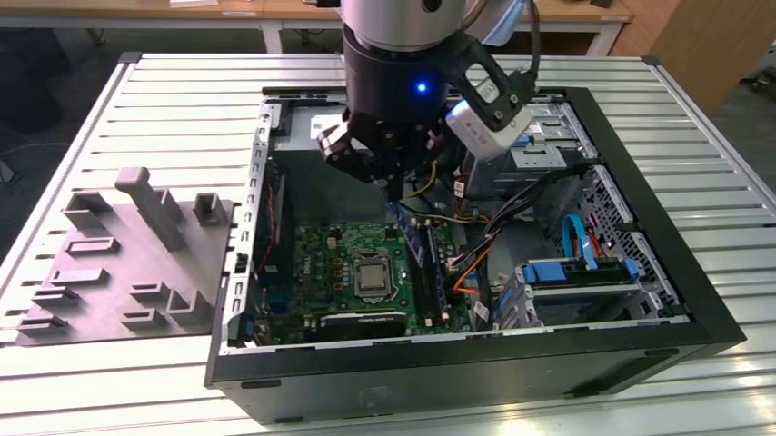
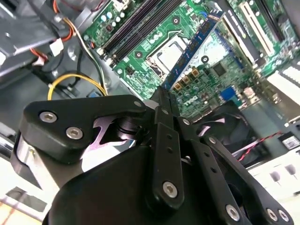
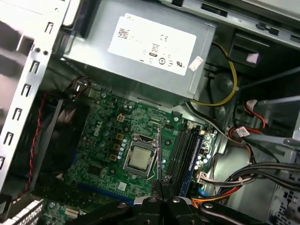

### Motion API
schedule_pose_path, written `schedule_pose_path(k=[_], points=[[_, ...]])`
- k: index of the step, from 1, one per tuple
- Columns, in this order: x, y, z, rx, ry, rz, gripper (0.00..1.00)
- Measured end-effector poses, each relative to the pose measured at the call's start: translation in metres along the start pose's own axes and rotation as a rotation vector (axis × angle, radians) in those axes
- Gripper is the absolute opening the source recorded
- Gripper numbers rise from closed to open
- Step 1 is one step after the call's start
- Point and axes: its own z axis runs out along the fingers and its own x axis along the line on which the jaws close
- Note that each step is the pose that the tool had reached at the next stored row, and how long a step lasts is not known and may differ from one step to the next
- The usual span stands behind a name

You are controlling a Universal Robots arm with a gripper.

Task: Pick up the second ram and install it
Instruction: 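Insert the second ram into the second slot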

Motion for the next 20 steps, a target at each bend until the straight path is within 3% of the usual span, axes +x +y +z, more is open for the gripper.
schedule_pose_path(k=[16,20], points=[[0.0001,-0.0001,0.0032,0.0115,-0.0131,0.29,0.11],[0.0002,-0.0001,0.0035,0.0067,-0.0146,0.298,0.11]])
